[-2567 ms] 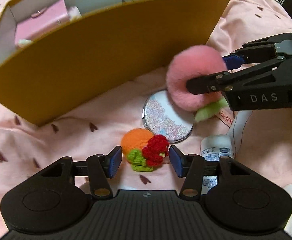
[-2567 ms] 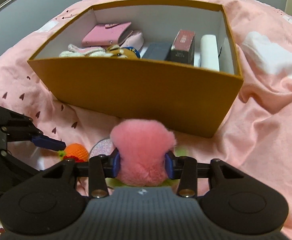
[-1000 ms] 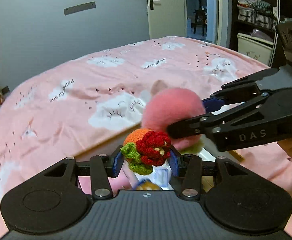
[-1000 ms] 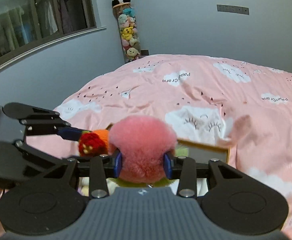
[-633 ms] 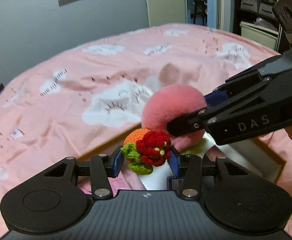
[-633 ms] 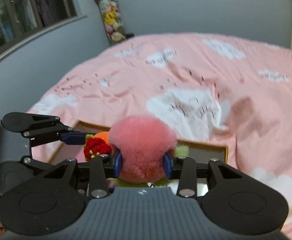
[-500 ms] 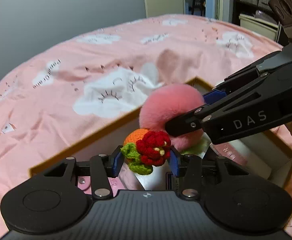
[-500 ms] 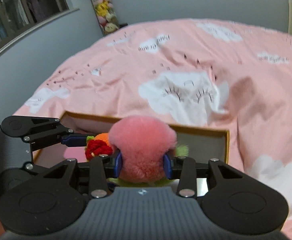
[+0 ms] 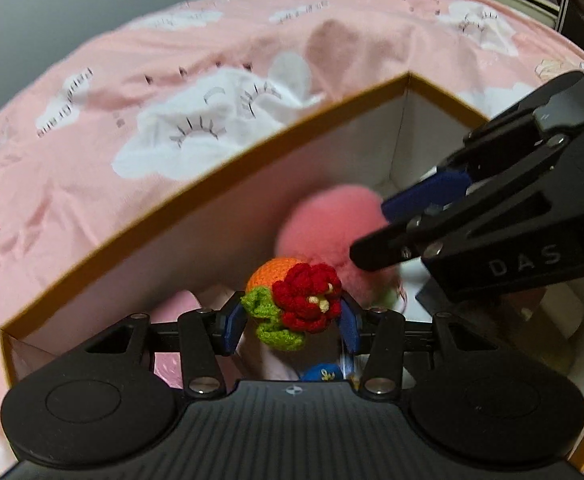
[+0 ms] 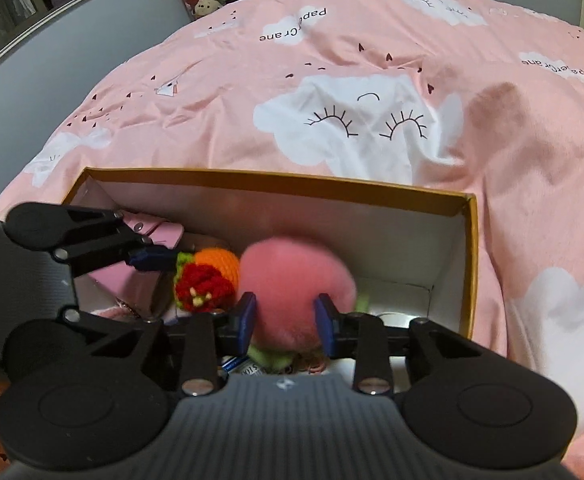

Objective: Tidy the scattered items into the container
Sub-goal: 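Carry the flower and pompom over the orange box and release both inside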

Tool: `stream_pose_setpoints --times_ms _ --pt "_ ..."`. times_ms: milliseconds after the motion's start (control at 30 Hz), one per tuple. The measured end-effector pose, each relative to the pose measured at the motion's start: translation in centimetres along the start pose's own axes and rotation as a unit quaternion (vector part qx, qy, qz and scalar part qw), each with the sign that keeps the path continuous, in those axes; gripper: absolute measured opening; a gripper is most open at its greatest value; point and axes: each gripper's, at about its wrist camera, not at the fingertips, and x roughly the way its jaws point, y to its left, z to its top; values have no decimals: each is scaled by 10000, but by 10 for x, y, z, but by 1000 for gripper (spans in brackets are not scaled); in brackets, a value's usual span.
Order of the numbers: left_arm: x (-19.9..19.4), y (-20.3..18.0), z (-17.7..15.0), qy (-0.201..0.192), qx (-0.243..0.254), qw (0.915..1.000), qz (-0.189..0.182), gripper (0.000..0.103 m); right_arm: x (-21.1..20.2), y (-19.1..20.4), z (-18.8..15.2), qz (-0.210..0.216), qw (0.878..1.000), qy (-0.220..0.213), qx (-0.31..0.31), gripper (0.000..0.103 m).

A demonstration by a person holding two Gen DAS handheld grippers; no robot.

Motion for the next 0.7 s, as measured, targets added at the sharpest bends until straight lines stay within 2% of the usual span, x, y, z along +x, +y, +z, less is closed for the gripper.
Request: stream_pose_setpoints --times_ms 400,700 --pt "-8 -2 -5 100 163 9998 -33 64 -11 3 -3 -75 9999 -83 -26 37" --pt "-42 -4 -11 -269 142 9995 44 64 -30 12 -8 -161 9986 -453 -204 50"
